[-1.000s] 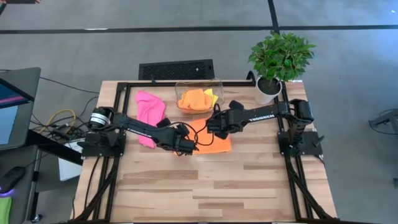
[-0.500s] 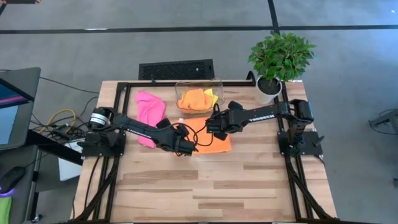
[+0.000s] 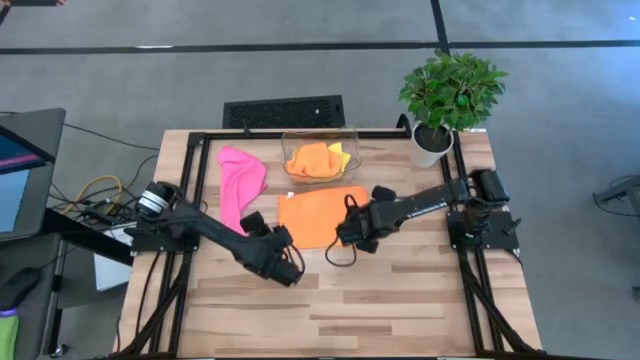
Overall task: Fold microfiber towels
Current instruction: Fold the orange towel
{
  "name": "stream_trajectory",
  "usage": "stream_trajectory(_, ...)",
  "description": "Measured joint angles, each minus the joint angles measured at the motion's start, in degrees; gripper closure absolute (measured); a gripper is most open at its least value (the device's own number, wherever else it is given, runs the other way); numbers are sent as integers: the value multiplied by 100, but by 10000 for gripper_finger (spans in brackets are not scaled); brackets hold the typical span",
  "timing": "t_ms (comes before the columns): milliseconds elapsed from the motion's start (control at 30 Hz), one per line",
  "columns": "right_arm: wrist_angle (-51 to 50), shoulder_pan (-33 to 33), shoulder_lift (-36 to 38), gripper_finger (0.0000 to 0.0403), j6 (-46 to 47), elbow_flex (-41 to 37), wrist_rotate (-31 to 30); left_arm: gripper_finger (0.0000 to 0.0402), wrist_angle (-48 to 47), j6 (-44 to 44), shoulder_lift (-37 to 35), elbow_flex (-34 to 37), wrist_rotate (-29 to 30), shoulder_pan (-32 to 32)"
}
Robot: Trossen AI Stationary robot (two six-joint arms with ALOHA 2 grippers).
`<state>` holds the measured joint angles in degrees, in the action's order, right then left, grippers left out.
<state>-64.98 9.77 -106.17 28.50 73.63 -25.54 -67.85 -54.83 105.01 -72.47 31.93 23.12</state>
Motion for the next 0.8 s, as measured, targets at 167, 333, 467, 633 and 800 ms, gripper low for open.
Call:
stream_trajectory(167,51,406,0,208,-100,0,203,255,513,269,0,0,3,210)
stream_trajectory(333,82,770,0,217,-330,0,606,255,1253,1583,0,227,38,456)
stream_trajectory(467,93,967,0,224,-333,0,616,255,1933,2106,0,677,-57,494)
stream_trajectory(633,95,1051,0,229,-308,0,620,255,2354,2115,0,1018,-226,363)
stream_trajectory(800,144,985,0,230,-305,0,620,255,2894,2535,0,1199,-30,306)
